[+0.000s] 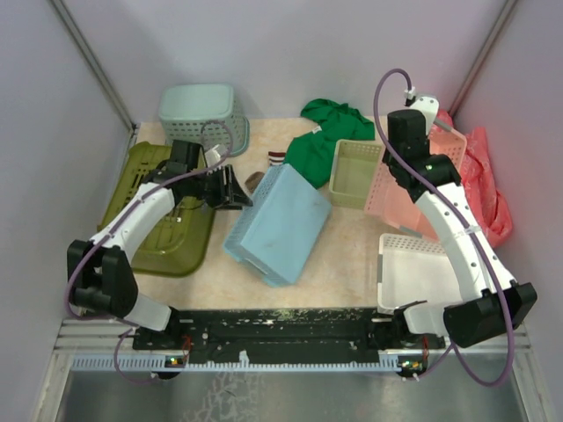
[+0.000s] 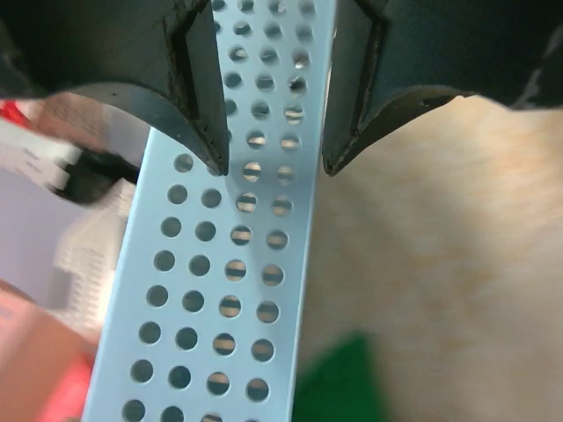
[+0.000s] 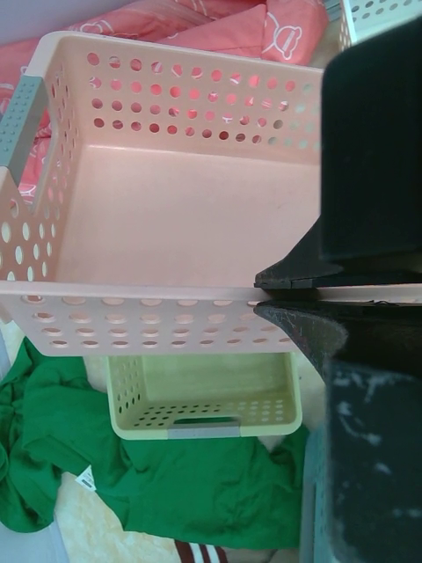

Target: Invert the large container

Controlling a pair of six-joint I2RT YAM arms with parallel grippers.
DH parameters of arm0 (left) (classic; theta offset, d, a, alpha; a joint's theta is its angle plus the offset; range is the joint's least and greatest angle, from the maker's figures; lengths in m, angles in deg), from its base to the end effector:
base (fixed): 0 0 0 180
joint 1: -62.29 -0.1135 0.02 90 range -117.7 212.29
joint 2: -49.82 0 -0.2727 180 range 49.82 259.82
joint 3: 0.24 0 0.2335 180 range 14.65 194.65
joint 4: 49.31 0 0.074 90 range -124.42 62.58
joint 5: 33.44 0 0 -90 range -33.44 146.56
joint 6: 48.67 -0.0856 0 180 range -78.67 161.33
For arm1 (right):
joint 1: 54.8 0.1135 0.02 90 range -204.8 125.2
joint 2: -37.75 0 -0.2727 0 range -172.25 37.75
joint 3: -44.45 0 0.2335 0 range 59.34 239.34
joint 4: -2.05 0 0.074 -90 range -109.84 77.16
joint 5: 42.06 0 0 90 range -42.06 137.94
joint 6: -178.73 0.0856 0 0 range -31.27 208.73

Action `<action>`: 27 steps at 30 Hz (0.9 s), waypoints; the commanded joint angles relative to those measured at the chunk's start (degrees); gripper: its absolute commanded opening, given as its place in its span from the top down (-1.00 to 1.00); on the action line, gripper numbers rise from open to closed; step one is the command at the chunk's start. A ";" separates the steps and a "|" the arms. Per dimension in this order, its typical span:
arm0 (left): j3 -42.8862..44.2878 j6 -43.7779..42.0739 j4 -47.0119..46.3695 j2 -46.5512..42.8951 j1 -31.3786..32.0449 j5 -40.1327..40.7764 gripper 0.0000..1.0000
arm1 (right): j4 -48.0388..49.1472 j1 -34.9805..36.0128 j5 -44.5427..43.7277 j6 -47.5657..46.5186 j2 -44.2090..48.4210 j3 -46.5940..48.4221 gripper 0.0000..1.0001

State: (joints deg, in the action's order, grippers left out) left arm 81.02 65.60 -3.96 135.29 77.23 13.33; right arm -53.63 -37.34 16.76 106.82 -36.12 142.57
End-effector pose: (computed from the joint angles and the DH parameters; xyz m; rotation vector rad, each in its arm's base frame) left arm 0.2939 -0.1391 0.2644 0.1575 2.4772 -1.2203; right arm 0.2830 0.0426 0.3946 0.3262 2.0122 -0.1903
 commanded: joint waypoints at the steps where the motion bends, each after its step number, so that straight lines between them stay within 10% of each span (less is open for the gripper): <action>1: -0.44 -8.99 13.38 2.79 0.00 24.77 -0.10 | 2.66 -0.23 -0.34 -0.24 2.03 0.97 1.00; 9: 9.96 -10.98 19.31 -1.13 1.86 38.43 -0.21 | 2.48 -0.24 1.41 0.23 2.30 1.01 1.00; 13: 16.09 -10.30 16.45 -2.66 16.90 45.19 -0.32 | 2.34 -0.24 5.22 0.63 2.57 1.75 1.00; 27: 20.49 1.33 -7.17 16.53 40.18 27.37 -0.39 | -3.24 -0.25 -1.03 1.36 9.21 10.76 1.00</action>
State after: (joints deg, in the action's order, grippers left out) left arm 99.62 63.22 -3.30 147.44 114.78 47.39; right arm -57.33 -37.34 21.60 108.52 -32.42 146.30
